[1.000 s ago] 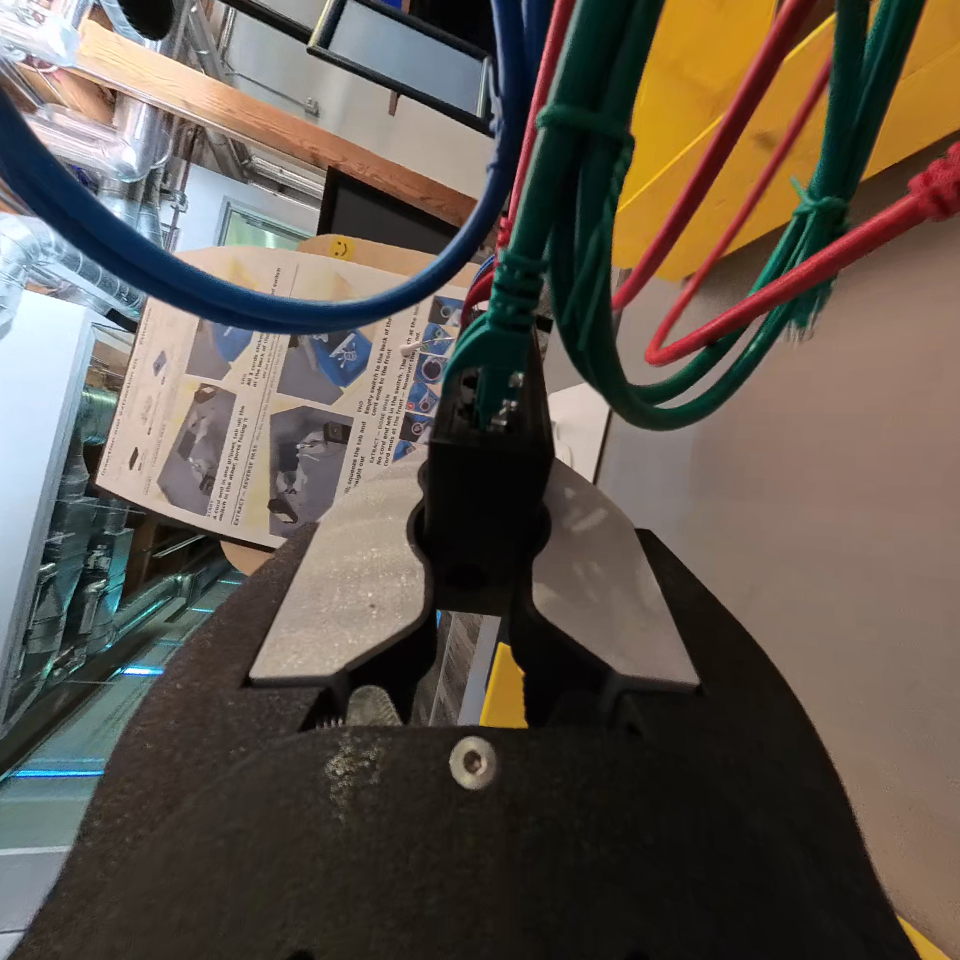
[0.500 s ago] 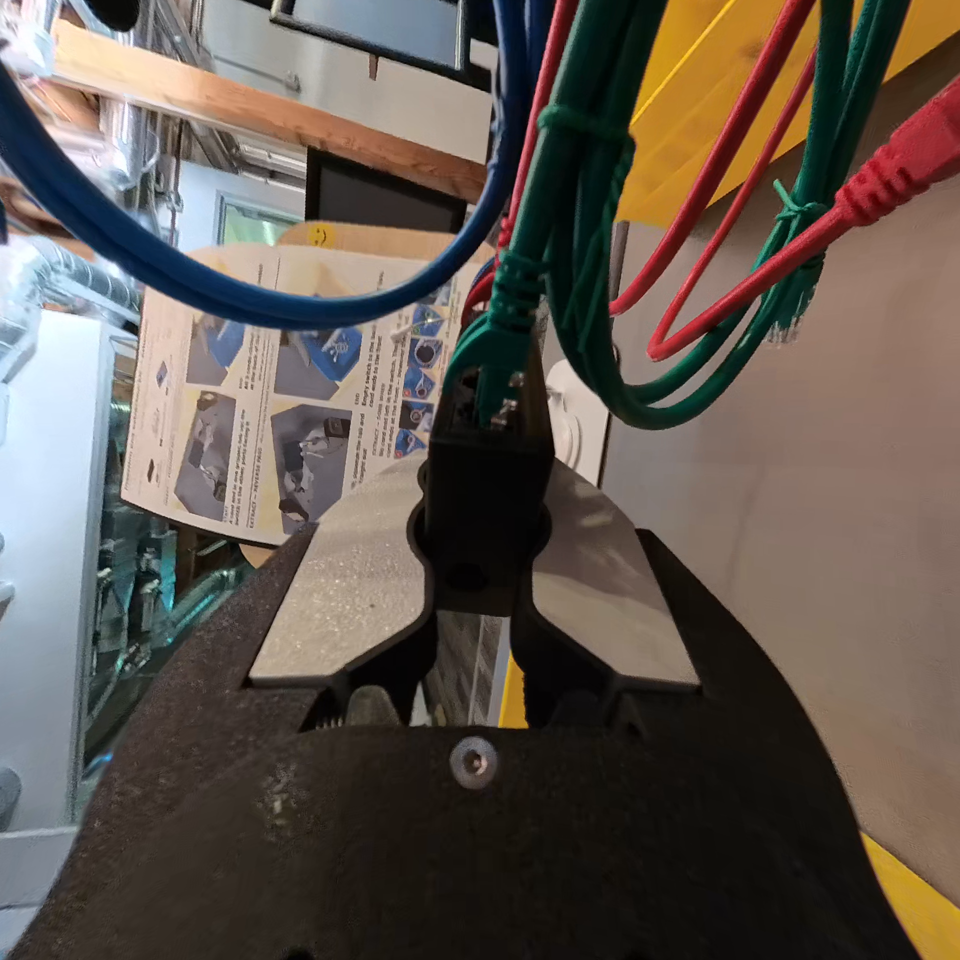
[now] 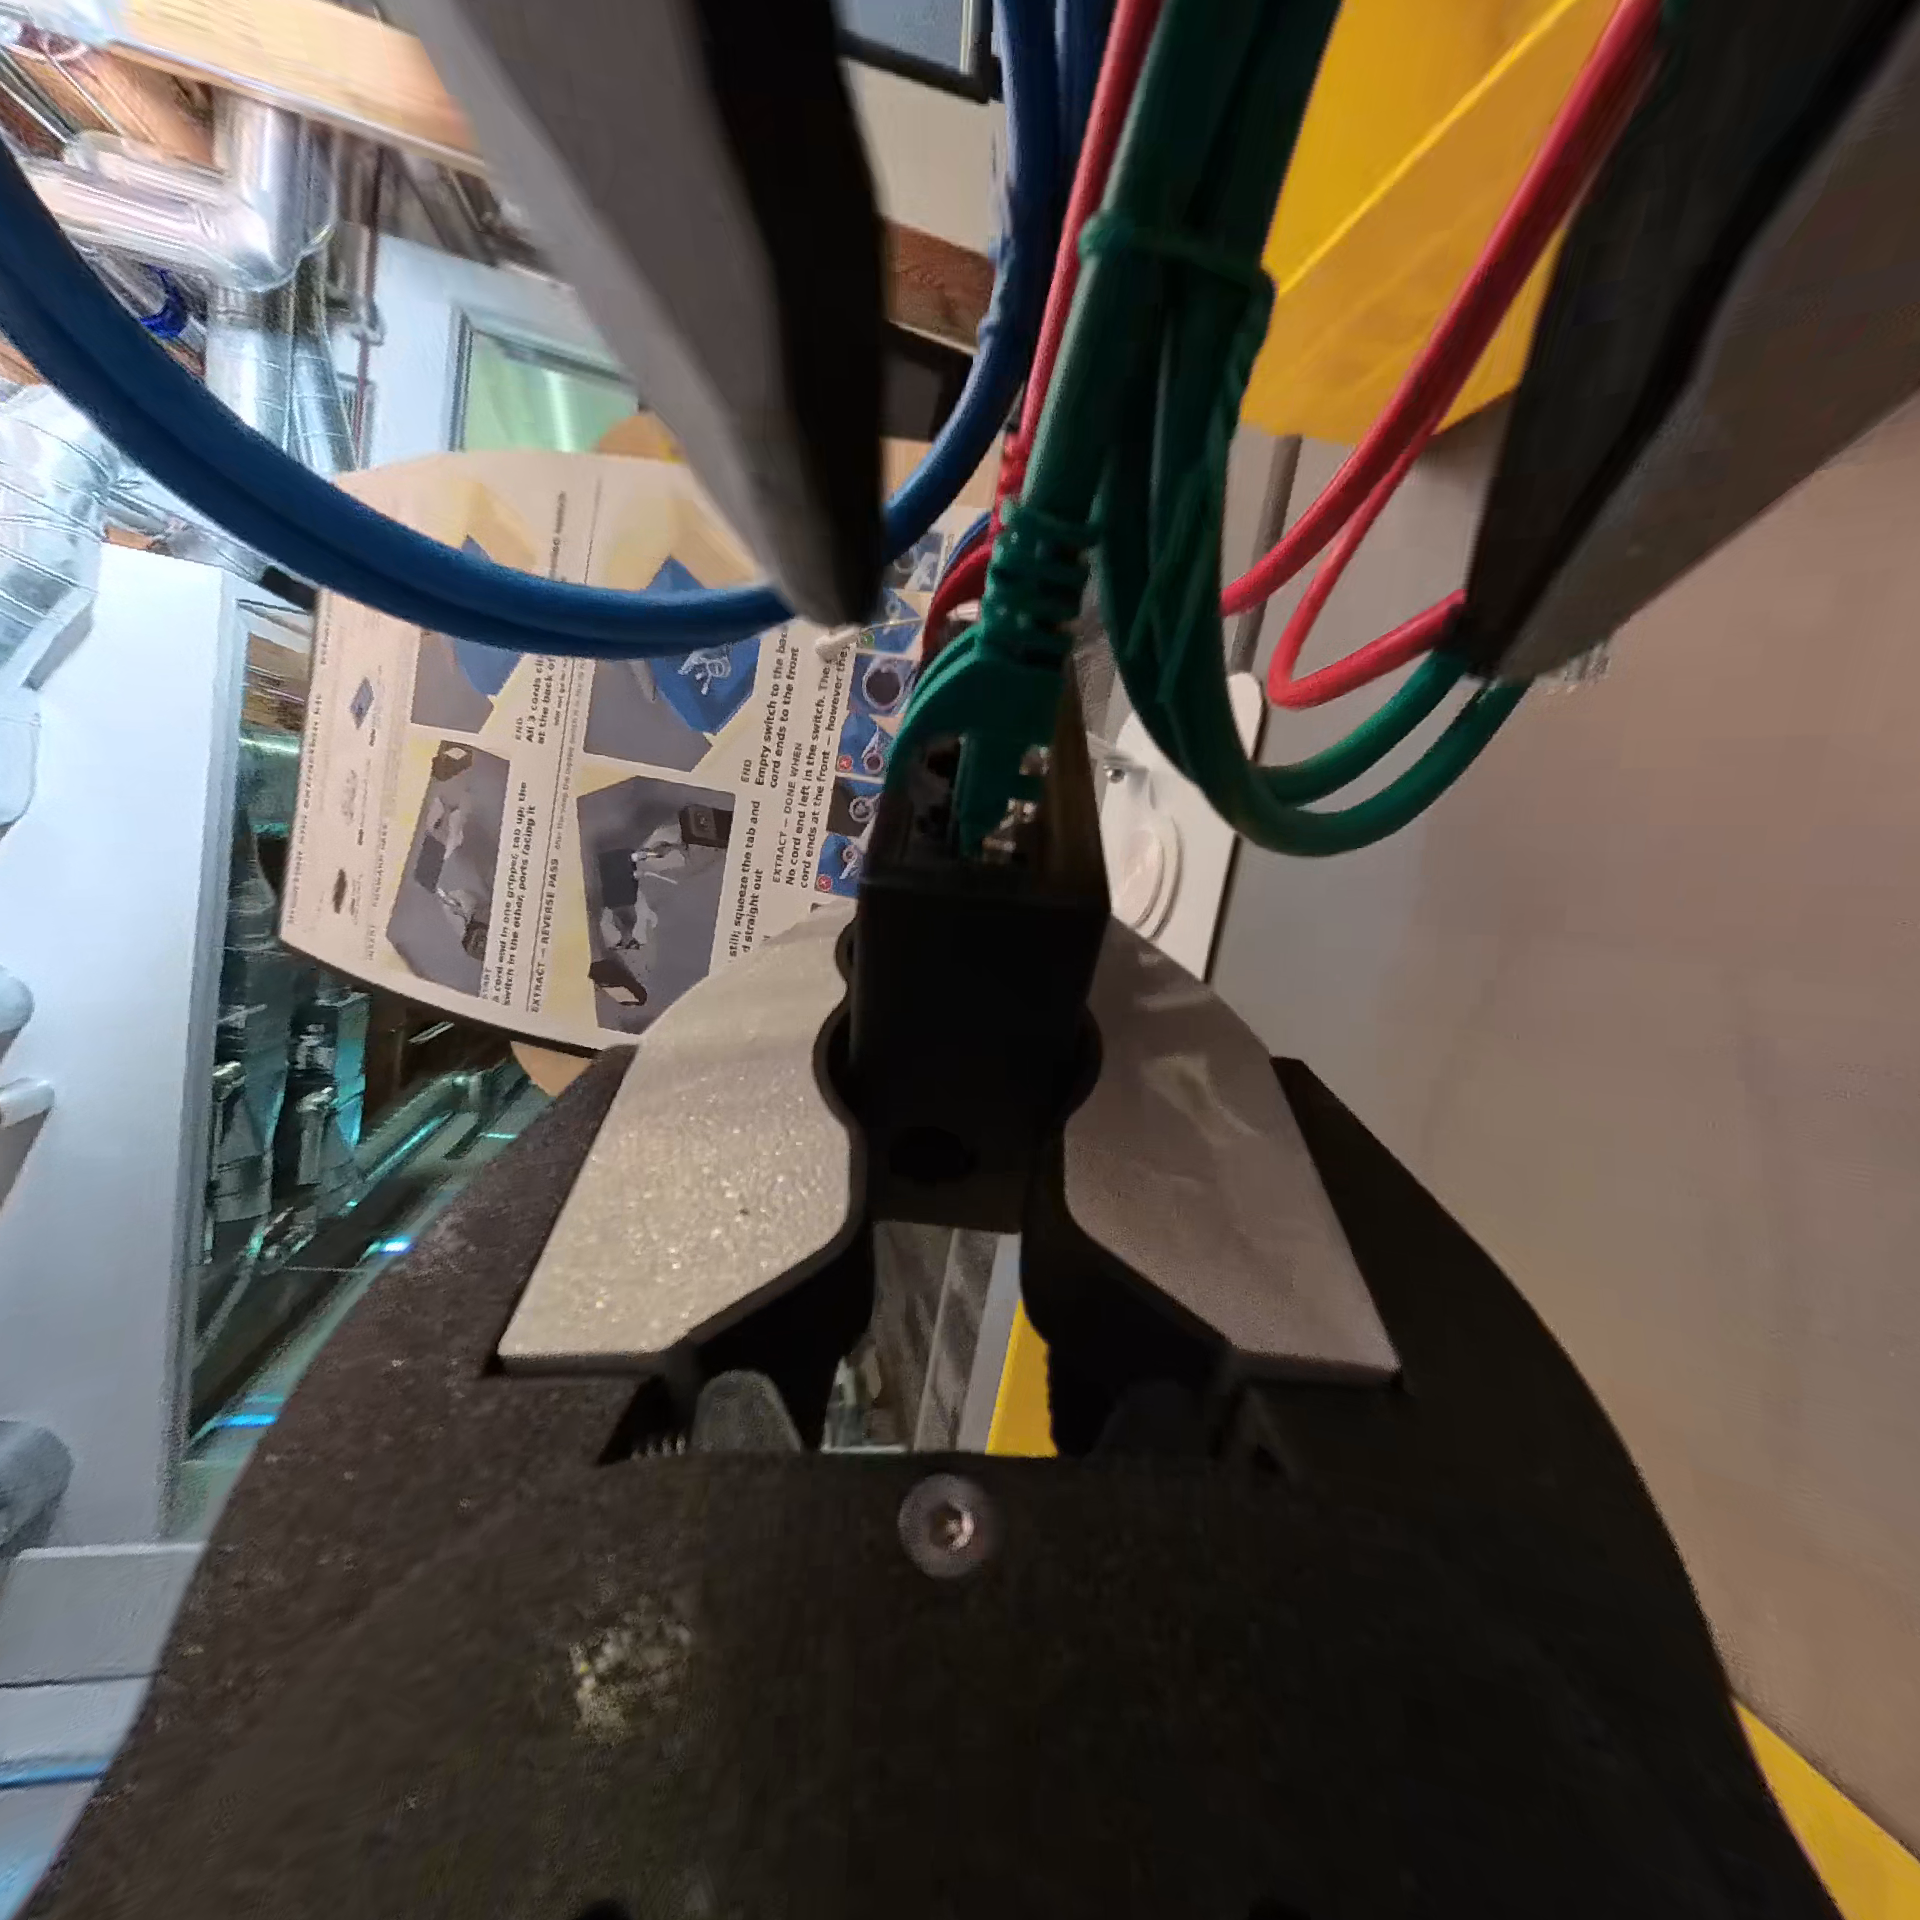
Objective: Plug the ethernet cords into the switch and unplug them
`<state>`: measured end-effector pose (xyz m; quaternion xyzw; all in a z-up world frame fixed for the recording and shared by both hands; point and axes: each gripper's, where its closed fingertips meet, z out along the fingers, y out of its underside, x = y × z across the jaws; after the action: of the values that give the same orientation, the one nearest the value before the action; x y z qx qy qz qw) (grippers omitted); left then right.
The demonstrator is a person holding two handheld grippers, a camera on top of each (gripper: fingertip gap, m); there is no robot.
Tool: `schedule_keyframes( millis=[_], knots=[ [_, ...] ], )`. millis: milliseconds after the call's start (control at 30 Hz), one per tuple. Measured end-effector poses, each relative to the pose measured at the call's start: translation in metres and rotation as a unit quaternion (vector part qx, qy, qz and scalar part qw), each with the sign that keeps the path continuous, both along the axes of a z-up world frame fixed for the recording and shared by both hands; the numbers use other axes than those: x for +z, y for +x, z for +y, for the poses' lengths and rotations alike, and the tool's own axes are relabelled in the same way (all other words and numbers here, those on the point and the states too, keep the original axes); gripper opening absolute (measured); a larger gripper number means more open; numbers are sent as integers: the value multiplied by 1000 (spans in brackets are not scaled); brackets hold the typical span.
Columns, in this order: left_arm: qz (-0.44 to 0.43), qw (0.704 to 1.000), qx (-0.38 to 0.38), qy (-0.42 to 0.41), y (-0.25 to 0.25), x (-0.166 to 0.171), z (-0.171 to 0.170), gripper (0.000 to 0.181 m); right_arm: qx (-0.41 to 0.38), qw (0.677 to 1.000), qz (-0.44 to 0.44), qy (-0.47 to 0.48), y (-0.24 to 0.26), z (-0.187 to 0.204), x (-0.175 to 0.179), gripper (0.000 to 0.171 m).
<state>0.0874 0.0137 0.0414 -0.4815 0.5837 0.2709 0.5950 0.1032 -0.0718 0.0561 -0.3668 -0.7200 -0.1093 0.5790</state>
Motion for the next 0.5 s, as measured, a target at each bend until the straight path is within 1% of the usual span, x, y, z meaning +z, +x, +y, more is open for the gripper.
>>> schedule_keyframes(
  millis=[100,233,367,500],
  knots=[
    [-11,1000,-9,-4,1,5,-5,30,-1,999,-16,49,0,4,-1,42],
    [6,1000,-2,14,3,8,-9,30,-12,995,-22,99,-1,8,3,42],
    [9,1000,2,15,3,8,-10,30,-9,993,-28,118,0,10,4,40],
    [12,1000,8,16,1,10,-11,30,7,993,-22,117,-1,5,5,32]
  ],
)
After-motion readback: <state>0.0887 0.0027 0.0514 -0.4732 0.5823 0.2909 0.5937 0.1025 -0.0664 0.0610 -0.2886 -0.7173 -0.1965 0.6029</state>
